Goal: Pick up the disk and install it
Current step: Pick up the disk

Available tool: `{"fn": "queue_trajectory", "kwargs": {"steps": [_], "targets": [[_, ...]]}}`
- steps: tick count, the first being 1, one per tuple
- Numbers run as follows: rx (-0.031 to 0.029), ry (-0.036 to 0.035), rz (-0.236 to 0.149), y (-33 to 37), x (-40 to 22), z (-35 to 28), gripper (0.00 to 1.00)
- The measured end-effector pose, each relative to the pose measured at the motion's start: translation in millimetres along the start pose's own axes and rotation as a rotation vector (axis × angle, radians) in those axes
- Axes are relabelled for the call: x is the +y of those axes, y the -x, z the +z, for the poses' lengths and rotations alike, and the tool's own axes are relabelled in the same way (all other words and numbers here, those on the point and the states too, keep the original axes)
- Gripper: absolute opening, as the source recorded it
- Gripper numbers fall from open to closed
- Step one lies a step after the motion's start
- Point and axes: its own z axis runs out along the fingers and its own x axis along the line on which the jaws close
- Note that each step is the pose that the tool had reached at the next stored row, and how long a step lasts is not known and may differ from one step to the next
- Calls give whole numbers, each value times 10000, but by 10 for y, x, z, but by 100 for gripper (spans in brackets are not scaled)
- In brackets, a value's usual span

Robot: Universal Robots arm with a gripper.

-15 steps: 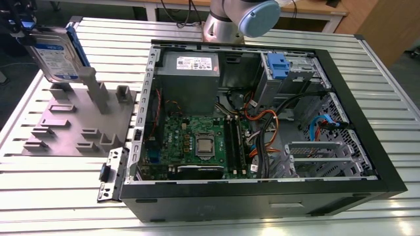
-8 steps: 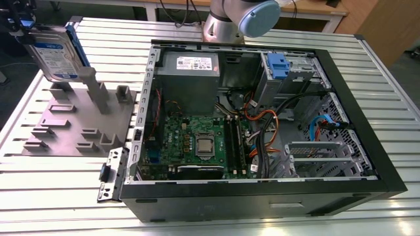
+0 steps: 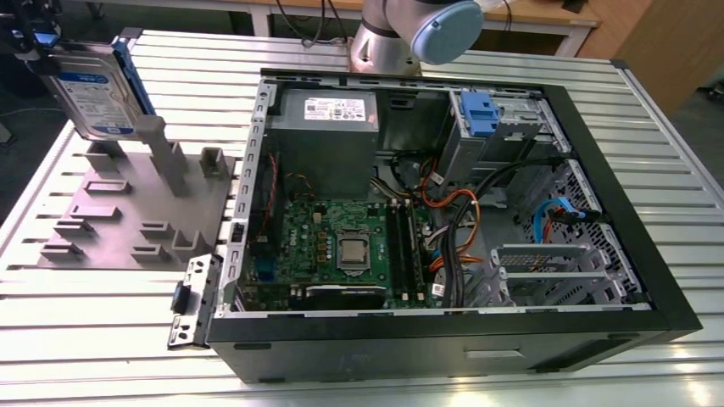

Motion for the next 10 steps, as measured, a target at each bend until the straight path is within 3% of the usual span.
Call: {"fn": "queue_trajectory", "kwargs": {"steps": [10], "targets": [[0, 1, 0, 0, 0, -33, 36]]}}
